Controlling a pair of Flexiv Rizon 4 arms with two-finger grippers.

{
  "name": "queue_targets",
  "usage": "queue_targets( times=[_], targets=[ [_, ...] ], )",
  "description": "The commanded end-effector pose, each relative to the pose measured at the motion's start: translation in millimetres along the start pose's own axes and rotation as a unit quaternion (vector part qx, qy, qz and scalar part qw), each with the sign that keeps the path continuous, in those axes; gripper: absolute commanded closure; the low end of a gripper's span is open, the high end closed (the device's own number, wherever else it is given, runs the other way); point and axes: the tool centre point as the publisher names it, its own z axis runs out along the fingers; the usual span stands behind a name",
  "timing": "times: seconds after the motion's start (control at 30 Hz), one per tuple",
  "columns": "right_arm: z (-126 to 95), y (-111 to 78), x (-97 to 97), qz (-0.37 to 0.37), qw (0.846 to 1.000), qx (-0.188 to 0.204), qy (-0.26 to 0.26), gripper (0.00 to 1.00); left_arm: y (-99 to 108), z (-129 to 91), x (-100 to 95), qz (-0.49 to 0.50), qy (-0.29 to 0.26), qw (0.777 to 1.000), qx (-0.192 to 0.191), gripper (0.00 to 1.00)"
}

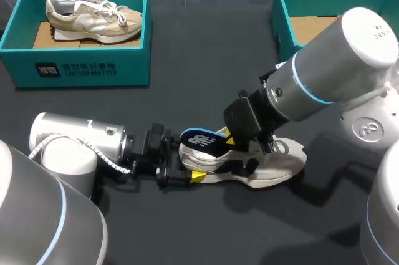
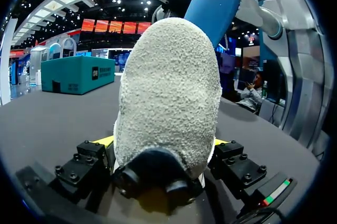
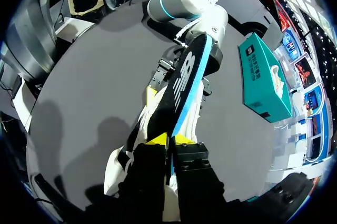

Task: Take the shoe out of the shoebox, open the shoe tongue, remove and reinsert the insole, then place the shoe into the shoebox

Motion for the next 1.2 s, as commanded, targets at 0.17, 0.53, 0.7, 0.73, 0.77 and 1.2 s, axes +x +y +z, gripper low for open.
queue_targets(
  times=[0.17,0.53,0.7,0.73,0.77,1.2],
  targets=[
    [18.5,22.6,-17.5,0.001,0.999,0.027,0.032,1.00,2.4,2.6,0.0,0.000,-0.001,1.000,-0.001,1.00],
    [12.8,29.1,-12.9,0.089,0.994,0.059,0.039,0.65,2.4,2.6,0.0,0.000,-0.001,1.000,-0.001,1.00],
    [11.4,25.3,-11.5,0.123,0.989,0.061,0.050,0.52,2.4,2.6,0.0,0.000,-0.001,1.000,-0.001,1.00],
    [10.6,24.3,-11.4,0.130,0.988,0.057,0.053,0.52,2.4,2.6,0.0,0.000,-0.001,1.000,-0.001,1.00],
    [9.7,23.5,-11.6,0.136,0.988,0.054,0.057,0.52,2.4,2.6,0.0,0.000,-0.001,1.000,-0.001,1.00],
    [15.4,21.1,-17.3,0.188,0.976,-0.035,0.103,0.34,2.4,2.6,0.0,0.000,-0.001,1.000,-0.001,1.00]
  ],
)
